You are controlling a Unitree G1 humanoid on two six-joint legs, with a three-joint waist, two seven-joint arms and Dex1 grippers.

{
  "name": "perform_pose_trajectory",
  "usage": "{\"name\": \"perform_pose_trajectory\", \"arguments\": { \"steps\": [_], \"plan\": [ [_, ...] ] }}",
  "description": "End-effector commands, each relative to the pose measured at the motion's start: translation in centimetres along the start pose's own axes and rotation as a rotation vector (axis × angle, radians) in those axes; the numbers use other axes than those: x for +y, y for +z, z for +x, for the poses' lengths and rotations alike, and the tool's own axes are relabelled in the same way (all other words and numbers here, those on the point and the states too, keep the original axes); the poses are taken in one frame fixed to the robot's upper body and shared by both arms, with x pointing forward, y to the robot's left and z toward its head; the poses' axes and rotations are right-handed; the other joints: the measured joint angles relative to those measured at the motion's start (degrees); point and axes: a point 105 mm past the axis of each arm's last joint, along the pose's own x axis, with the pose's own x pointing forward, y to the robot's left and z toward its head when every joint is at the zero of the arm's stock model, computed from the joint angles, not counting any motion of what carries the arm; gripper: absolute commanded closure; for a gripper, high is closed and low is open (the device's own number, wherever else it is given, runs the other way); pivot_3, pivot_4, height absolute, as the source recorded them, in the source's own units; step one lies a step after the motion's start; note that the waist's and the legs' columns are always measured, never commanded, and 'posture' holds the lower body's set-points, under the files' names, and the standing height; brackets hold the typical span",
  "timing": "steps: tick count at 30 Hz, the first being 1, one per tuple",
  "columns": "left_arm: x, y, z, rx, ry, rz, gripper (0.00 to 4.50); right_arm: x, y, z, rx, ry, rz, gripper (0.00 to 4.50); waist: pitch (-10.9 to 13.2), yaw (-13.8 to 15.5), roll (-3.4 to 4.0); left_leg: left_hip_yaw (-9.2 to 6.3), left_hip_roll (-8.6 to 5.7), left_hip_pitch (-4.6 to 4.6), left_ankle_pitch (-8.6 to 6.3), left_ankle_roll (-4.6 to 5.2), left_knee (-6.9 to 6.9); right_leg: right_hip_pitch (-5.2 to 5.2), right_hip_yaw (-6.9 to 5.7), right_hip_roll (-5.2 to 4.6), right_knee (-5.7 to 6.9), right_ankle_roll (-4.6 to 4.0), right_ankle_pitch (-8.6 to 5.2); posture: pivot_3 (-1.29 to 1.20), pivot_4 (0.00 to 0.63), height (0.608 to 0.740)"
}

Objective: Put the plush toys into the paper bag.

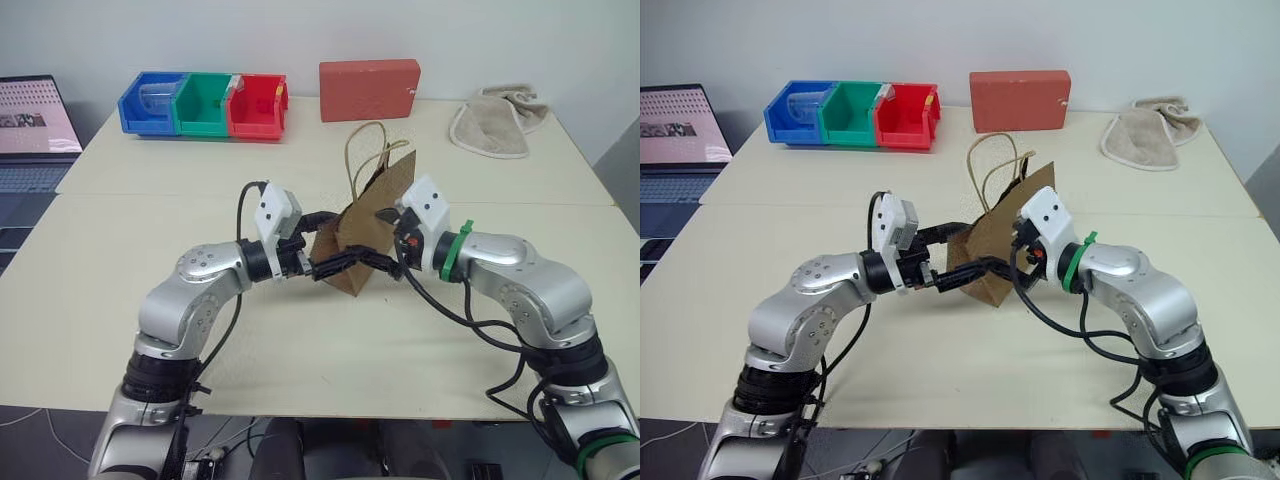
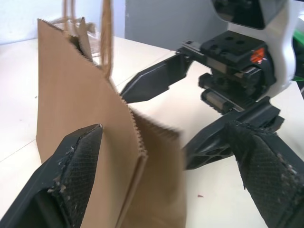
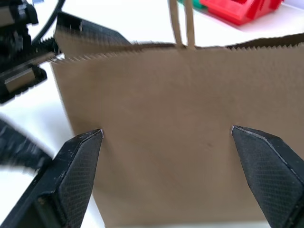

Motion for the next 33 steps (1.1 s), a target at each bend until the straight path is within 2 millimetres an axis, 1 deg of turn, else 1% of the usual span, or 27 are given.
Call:
{"name": "perform_pose_trajectory", "arguments": {
  "steps": [1,3,5,6,8,11,12,17,21,25,26,29,30,33],
  "plan": [
    [0.5,0.2,0.3,-0.006,0.025,0.053,1.02,0.0,2.2,-2.9,-0.045,0.023,-0.096,0.00,0.0,0.1,0.00,-0.01,0.00,0.00,0.00,0.00,-0.01,0.00,-0.01,0.00,-0.01,0.00,0.00,0.00,0.150,0.740],
    [0.6,-0.1,0.6,0.002,0.031,0.066,1.67,0.3,2.2,-4.8,-0.022,0.072,-0.142,0.00,0.0,0.2,-0.01,-0.01,-0.01,-0.01,0.00,0.00,-0.02,0.00,-0.01,0.00,-0.02,0.00,0.00,0.00,0.150,0.740],
    [0.7,-0.2,0.8,0.002,0.037,0.069,2.22,0.7,2.3,-6.3,-0.007,0.122,-0.170,0.00,0.0,0.4,-0.01,-0.03,-0.01,-0.02,0.00,0.01,-0.02,0.02,-0.02,0.00,-0.05,0.00,0.00,0.00,0.150,0.740],
    [0.7,-0.2,0.9,0.000,0.039,0.069,2.61,0.9,2.3,-6.8,-0.001,0.140,-0.174,0.00,0.0,0.5,-0.01,-0.01,-0.01,-0.02,-0.01,0.01,-0.02,0.02,-0.02,-0.01,-0.06,0.00,0.00,0.00,0.150,0.740],
    [0.7,0.0,1.1,-0.015,0.042,0.062,3.22,0.8,2.4,-7.4,0.004,0.139,-0.175,0.00,0.0,0.4,-0.01,-0.01,0.00,-0.02,-0.01,0.01,-0.01,0.02,-0.01,0.00,-0.05,0.00,0.00,0.00,0.150,0.740],
    [0.5,0.1,1.4,-0.029,0.035,0.053,4.22,0.3,2.3,-7.8,0.014,0.116,-0.183,0.00,0.0,0.2,-0.01,0.03,0.00,0.06,0.00,0.02,0.00,0.05,0.03,0.00,-0.02,0.00,0.00,0.00,0.150,0.740],
    [0.4,0.1,1.5,-0.028,0.035,0.055,4.46,0.2,2.2,-7.8,0.017,0.113,-0.185,0.00,0.0,0.2,-0.01,0.04,0.00,0.07,0.01,0.03,0.01,0.07,0.04,0.00,-0.01,0.00,0.00,0.00,0.150,0.740],
    [1.1,-0.2,0.9,-0.001,0.027,0.087,4.46,0.2,1.9,-8.3,0.010,0.104,-0.221,0.00,0.0,0.2,-0.01,0.04,0.00,0.08,0.02,0.04,0.01,0.08,0.04,0.01,-0.02,0.00,0.00,0.00,0.150,0.740],
    [2.1,0.3,0.1,0.006,-0.028,0.114,4.46,-0.3,2.0,-9.1,-0.013,0.076,-0.279,0.00,0.0,0.3,-0.01,0.04,0.00,0.09,0.02,0.04,0.01,0.08,0.03,0.01,-0.02,0.01,0.00,0.00,0.150,0.740],
    [2.2,0.8,-0.3,-0.009,-0.095,0.094,4.46,-0.5,2.5,-9.9,-0.055,0.057,-0.305,0.00,0.0,0.3,-0.01,0.08,-0.01,0.09,0.02,0.04,0.01,0.08,0.05,0.00,-0.03,0.01,0.00,0.00,0.150,0.740],
    [2.1,1.0,-0.4,-0.017,-0.132,0.079,4.46,-0.6,2.6,-10.4,-0.056,0.045,-0.316,0.00,0.0,0.3,-0.01,0.06,-0.01,0.08,0.02,0.04,0.01,0.08,0.03,0.00,-0.03,0.01,0.00,0.00,0.150,0.740],
    [1.1,1.8,-0.8,-0.004,-0.345,0.057,4.46,-0.8,2.9,-13.2,-0.017,0.035,-0.294,0.00,0.0,0.4,-0.01,0.03,-0.01,0.06,0.02,0.04,-0.01,0.07,0.01,0.01,-0.02,0.01,0.00,0.00,0.150,0.740],
    [0.9,1.9,-0.6,0.012,-0.412,0.059,4.46,-0.9,3.1,-14.2,0.002,0.016,-0.274,0.00,0.0,0.6,-0.01,0.03,-0.01,0.05,0.02,0.04,-0.02,0.07,0.00,0.01,-0.03,0.01,-0.01,0.00,0.150,0.740],
    [0.8,1.8,0.0,0.047,-0.523,0.086,4.46,-0.9,3.4,-16.2,0.035,-0.032,-0.245,0.00,0.0,1.3,-0.01,0.00,-0.04,0.05,0.02,0.04,-0.01,0.11,-0.03,0.01,-0.06,0.01,0.00,0.00,0.150,0.740]
  ]
}}
